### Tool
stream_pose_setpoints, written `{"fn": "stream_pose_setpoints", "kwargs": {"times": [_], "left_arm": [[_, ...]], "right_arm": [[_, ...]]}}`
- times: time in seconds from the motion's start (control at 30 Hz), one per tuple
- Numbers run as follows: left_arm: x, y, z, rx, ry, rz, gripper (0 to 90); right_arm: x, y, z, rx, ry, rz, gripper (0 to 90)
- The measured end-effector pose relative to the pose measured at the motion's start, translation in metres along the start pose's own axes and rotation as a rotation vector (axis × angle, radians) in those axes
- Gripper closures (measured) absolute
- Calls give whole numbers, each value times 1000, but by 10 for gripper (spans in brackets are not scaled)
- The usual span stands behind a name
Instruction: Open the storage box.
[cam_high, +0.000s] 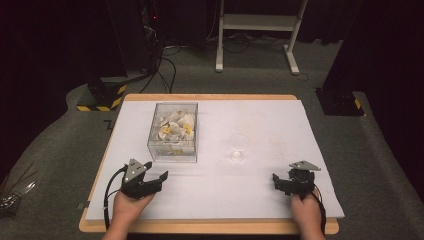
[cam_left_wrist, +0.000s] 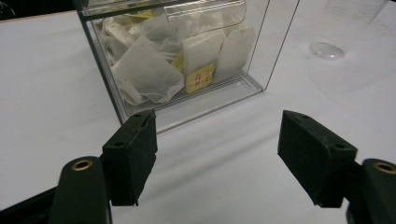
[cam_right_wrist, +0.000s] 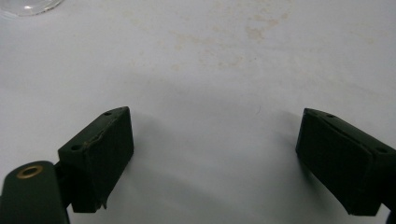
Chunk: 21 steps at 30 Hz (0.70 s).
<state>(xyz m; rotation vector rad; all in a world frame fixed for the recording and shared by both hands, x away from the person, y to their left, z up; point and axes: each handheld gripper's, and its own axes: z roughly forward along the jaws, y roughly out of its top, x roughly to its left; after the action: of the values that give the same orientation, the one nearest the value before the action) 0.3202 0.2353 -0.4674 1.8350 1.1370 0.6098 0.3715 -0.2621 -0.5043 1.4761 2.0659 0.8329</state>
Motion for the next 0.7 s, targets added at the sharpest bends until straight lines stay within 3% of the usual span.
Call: {"fn": "stream_pose_setpoints", "kwargs": {"times": [0.27, 0.7], "left_arm": [[5, 6, 10, 6, -14, -27, 292], [5, 16, 22, -6, 12, -30, 282]], "right_arm": [[0, 0, 0, 0, -1, 0, 111], [0, 0, 0, -1, -2, -2, 112]]}}
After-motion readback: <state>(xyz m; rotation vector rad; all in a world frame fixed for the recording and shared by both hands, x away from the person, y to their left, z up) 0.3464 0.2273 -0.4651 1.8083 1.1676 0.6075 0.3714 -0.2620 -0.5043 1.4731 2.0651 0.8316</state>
